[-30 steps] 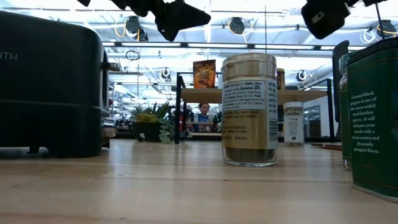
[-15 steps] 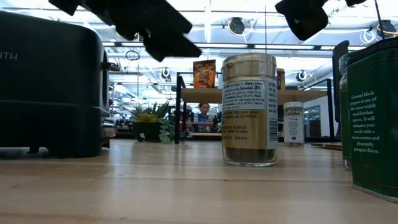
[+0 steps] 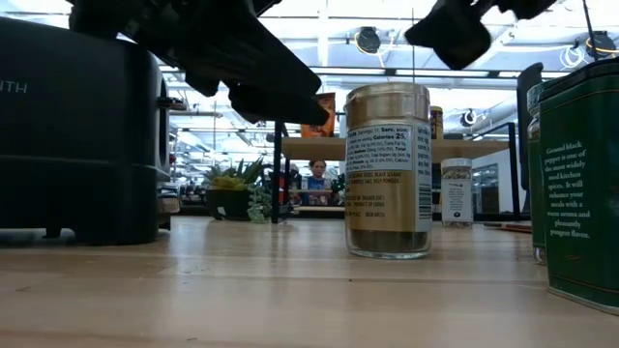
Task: Shelf spices
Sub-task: Put the brown seasoning bottle on the shelf
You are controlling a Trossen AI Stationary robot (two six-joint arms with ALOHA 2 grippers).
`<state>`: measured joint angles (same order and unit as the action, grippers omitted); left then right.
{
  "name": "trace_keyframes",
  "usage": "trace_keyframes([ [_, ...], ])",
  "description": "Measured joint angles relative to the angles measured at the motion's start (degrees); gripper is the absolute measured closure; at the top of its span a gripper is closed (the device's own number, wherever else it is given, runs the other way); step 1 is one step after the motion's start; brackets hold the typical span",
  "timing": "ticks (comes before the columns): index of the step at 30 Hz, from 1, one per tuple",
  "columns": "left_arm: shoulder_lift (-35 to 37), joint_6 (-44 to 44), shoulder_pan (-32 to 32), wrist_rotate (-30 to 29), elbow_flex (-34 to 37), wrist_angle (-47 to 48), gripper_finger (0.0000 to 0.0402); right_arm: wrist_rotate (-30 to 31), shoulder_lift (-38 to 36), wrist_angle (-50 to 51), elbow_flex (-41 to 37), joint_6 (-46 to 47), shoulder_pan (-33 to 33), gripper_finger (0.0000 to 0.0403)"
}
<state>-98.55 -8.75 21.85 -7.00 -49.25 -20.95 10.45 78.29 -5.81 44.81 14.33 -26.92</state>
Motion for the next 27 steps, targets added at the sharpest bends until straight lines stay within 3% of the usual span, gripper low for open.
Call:
trace_keyframes([
  [12,-0.1,0.0,0.0,0.0,0.0,-0.1,0.013,-3.4,9.3,12.7,9.6,-0.7,4.1,0.0101],
  [27,-0.1,0.1,0.0,0.0,0.0,-0.1,0.013,-4.3,9.6,16.3,13.0,0.0,4.5,0.0076],
])
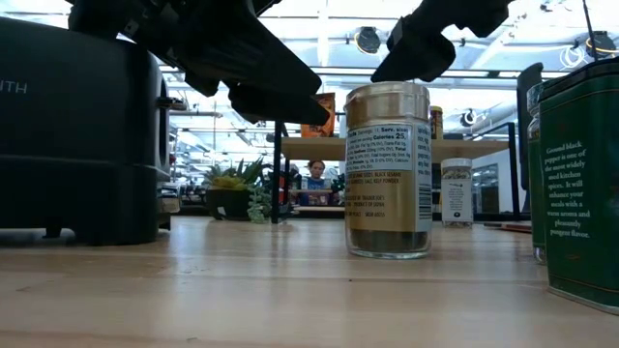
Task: Shelf spices
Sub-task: Put the brown seasoning bottle on the shelf
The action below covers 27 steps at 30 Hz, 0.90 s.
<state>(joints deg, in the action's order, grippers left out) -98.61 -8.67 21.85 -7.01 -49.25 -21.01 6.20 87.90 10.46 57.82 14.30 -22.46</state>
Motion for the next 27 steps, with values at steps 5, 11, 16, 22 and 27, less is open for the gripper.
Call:
trace_keyframes([
  [5,0.0,0.0,0.0,-0.3,0.0,0.0,0.013,0.0,1.1,-0.8,0.0,0.0,0.0,0.0076],
  [11,-0.1,-0.3,0.0,-2.5,0.0,0.0,0.013,2.6,1.9,2.9,0.0,0.2,0.0,0.0076],
  [16,-2.2,-1.1,0.0,-3.6,-0.3,-2.8,0.013,4.3,1.4,1.7,0.0,0.0,0.0,0.0076],
  [22,-4.8,-1.5,0.1,-3.6,-0.2,-7.3,0.013,4.3,1.4,2.2,0.0,0.0,0.0,0.0076],
  [27,-4.9,-1.5,0.1,-4.3,-0.2,-6.9,0.013,4.4,1.4,4.7,0.0,1.1,0.0,0.0076],
])
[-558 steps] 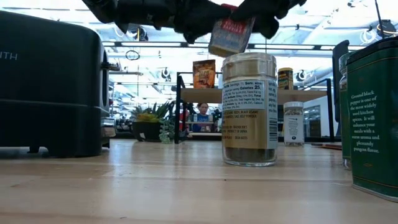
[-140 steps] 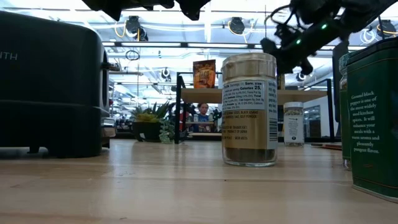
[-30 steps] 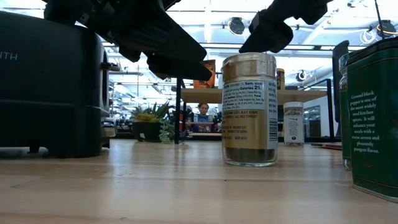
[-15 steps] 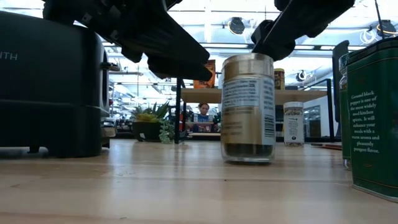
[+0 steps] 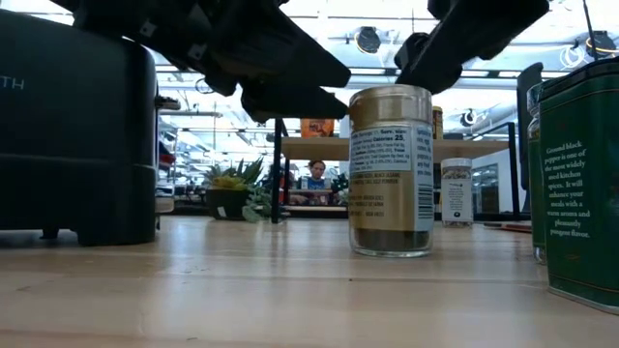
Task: Shelf spices
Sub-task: Put the brown seasoning bottle on the shelf
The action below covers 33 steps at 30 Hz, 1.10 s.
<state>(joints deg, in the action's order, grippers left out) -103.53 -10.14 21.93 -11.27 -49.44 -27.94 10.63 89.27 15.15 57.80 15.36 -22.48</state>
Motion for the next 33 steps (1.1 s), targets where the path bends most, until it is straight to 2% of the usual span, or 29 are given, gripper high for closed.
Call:
trace_keyframes([
  [7,0.1,0.4,-0.1,-0.2,0.1,0.0,0.013,2.3,-3.5,1.0,-0.1,0.5,-0.1,0.0076],
  [13,0.0,0.4,-0.2,-0.4,-0.4,0.9,0.013,4.3,-7.3,9.3,0.0,4.1,0.0,0.0076],
  [19,-0.1,0.5,-0.8,-0.9,-2.6,5.5,0.013,0.9,-5.1,9.3,0.0,5.3,0.4,0.0076],
  [33,-0.1,0.1,-1.5,-1.2,-2.9,5.6,0.013,1.0,-2.2,4.4,-0.1,4.2,0.3,0.0076],
])
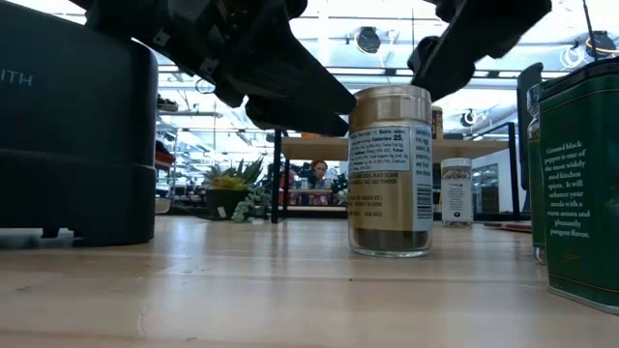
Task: Shelf spices
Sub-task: Put the brown seasoning bottle on the shelf
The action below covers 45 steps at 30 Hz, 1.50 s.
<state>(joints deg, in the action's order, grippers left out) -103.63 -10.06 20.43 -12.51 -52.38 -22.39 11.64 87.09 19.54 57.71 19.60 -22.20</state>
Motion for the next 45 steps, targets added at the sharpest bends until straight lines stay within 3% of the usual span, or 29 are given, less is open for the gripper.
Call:
trace_keyframes([
  [8,-0.3,0.3,-0.1,-0.2,-3.2,6.6,0.013,-3.7,2.9,-5.9,0.0,-1.7,0.2,0.0076],
  [23,-0.1,0.3,-0.3,-0.9,-3.3,7.4,0.013,-4.3,9.2,-12.0,0.0,-4.0,1.3,0.0079],
  [34,0.0,0.3,-0.4,-0.9,-3.4,8.0,0.013,-4.2,9.1,-14.4,0.0,-5.4,1.4,0.0141],
  [39,0.0,0.3,-0.4,-0.9,-3.4,8.1,0.013,-4.3,9.0,-13.7,0.1,-5.3,1.4,0.0139],
  [45,0.0,0.2,-0.4,-1.0,-3.4,8.0,0.013,-4.6,9.1,-11.6,0.0,-3.8,1.5,0.0101],
])
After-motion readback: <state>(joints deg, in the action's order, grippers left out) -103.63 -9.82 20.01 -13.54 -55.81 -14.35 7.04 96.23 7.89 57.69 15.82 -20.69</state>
